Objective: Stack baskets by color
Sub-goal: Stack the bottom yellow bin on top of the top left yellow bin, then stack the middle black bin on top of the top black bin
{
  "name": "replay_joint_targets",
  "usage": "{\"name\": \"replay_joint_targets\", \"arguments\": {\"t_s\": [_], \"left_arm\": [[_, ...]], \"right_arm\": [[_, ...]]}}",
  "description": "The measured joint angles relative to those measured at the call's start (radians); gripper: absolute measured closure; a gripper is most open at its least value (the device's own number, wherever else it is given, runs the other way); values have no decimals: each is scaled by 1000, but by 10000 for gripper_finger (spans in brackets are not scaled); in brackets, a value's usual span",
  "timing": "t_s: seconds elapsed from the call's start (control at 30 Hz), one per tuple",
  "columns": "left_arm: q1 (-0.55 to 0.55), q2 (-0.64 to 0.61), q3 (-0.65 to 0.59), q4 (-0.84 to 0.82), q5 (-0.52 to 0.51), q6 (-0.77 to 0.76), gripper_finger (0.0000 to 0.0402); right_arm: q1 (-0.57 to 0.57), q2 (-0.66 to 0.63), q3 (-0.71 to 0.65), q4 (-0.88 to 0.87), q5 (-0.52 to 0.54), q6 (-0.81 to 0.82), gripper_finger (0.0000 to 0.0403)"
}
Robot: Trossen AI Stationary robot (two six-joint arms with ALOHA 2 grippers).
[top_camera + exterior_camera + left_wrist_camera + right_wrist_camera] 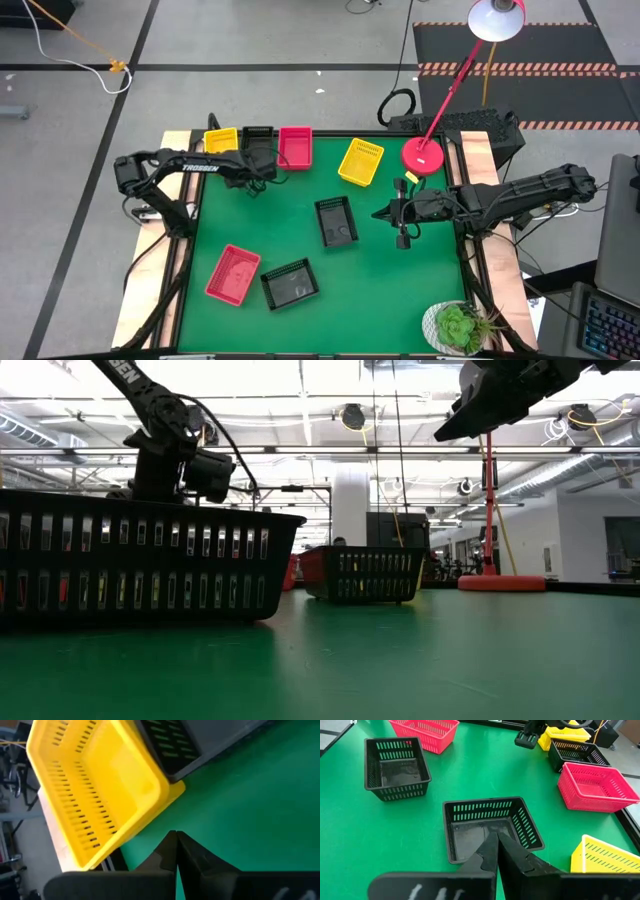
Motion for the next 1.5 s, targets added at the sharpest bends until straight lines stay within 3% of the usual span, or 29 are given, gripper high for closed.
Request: {"name": "replay_joint_targets", "arguments": {"t_s": [1.23,1.33,1.5], "left_arm": [[177,1,-8,-119,-89,-116,399],[168,1,-1,-152,-70,-114,396],[61,-24,56,-358,-15,-239,398]], "right_arm": [[0,0,0,-2,0,6,403],[0,0,0,-2,0,6,403],[0,0,0,-5,0,1,403]]}}
